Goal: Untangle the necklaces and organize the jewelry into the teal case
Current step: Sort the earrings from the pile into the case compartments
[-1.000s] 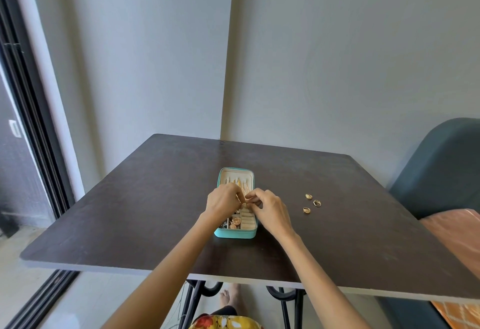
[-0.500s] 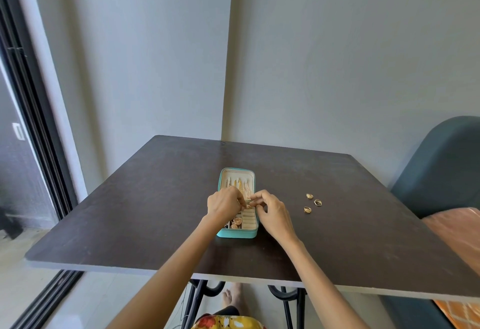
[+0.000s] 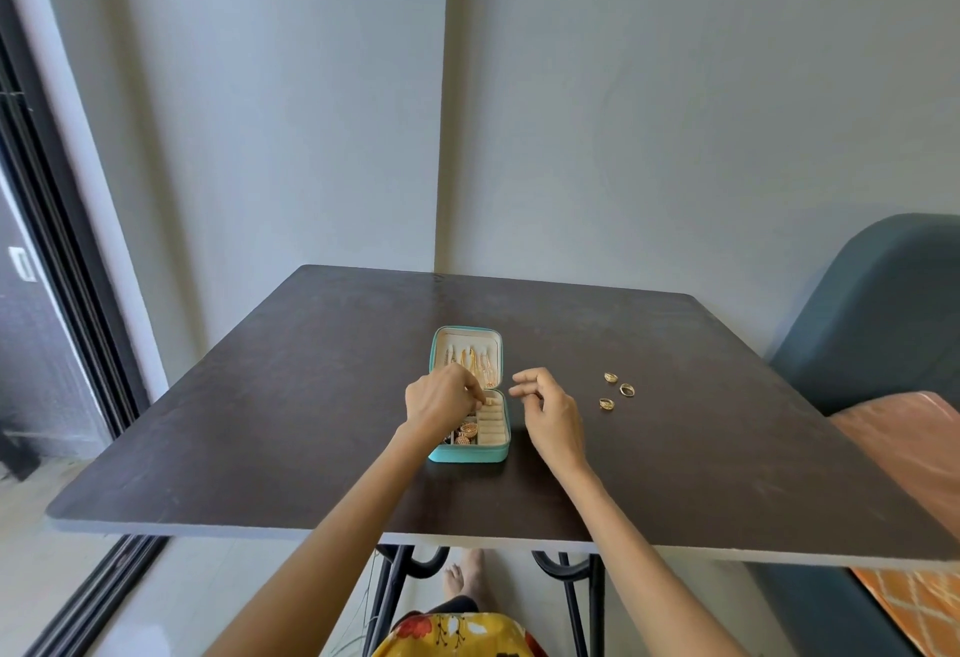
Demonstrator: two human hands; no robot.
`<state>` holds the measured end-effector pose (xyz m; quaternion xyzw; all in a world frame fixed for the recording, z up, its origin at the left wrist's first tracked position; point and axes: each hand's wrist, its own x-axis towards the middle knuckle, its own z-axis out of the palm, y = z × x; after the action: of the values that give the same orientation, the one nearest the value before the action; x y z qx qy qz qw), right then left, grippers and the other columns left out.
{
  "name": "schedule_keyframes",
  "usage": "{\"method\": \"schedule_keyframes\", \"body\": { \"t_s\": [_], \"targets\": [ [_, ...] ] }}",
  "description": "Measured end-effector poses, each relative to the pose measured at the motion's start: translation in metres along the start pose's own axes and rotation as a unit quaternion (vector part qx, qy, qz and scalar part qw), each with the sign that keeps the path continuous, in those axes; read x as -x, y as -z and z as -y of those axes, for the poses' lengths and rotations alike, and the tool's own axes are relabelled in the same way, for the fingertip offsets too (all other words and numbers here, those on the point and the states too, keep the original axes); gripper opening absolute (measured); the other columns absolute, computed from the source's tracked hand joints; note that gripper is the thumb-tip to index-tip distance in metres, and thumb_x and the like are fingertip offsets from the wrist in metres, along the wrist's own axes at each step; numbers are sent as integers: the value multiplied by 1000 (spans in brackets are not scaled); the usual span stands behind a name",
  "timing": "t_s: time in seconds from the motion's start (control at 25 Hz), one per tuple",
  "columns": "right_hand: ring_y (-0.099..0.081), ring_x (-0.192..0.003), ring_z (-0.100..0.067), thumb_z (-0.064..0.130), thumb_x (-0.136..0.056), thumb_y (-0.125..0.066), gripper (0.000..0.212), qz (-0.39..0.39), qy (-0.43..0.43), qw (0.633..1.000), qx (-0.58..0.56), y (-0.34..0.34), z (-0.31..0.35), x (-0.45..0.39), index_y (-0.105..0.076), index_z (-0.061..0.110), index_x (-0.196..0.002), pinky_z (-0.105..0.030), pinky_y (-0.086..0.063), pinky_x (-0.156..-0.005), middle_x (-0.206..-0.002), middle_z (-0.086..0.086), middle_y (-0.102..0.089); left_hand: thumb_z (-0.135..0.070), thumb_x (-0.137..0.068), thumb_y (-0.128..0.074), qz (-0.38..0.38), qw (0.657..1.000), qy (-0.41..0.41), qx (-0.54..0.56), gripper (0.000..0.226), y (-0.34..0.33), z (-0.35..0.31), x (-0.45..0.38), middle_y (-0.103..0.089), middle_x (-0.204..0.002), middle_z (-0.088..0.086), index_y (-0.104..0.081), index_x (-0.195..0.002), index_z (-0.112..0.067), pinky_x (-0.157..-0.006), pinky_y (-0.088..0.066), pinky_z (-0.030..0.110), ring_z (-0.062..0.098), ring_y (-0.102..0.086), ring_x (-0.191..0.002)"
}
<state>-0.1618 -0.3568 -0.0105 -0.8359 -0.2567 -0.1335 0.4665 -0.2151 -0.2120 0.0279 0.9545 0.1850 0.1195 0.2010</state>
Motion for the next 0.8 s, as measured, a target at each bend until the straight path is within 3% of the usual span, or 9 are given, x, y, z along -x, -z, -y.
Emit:
{"method": "schedule_keyframes", "body": {
  "t_s": [0.16,0.36,0.6,0.72,0.8],
  "targets": [
    [-59,-96,-22,2,-87,-47,27,-94,-86,984,123,35,-18,3,-59,18,-106,-32,-45,-68,-108,2,-60,-25,-88,-58,-39,998,-32,-22,14,-3,-4,1,-63,-114,-7,-69,-95,-32,-66,-39,26,19,-63,-96],
    [-52,-109,-28,17,-91,-57,24,-9,-157,953,257,84,-54,-2,-57,17,-115,-35,-45,-76,-116,-8,-47,-27,-91,-53,-67,997,-42,12,16,-8,-10,0,-57,-114,-5,-64,-100,-33,-71,-39,29,20,-61,-99],
    [-49,-110,-24,23,-90,-59,10,16,-136,960,243,81,-55,-14,-67,17,-91,-29,-39,-66,-108,-5,-50,-26,-89,-52,-40,999,-34,-9,19,0,5,4,-58,-119,-6,-63,-104,-33,-73,-44,30,20,-62,-101],
    [-51,-110,-25,21,-91,-57,14,14,-130,972,194,75,-47,-16,-67,12,-87,-32,-43,-74,-111,-5,-54,-32,-90,-54,-37,999,-33,6,15,3,14,4,-59,-118,-6,-64,-101,-33,-75,-47,31,17,-61,-100],
    [-55,-105,-24,20,-92,-57,18,19,-101,987,126,66,-30,-19,-68,7,-86,-26,-38,-80,-104,-3,-59,-34,-89,-55,-34,998,-40,17,15,5,17,4,-60,-116,-7,-65,-101,-34,-72,-46,29,15,-61,-98]
  ]
}}
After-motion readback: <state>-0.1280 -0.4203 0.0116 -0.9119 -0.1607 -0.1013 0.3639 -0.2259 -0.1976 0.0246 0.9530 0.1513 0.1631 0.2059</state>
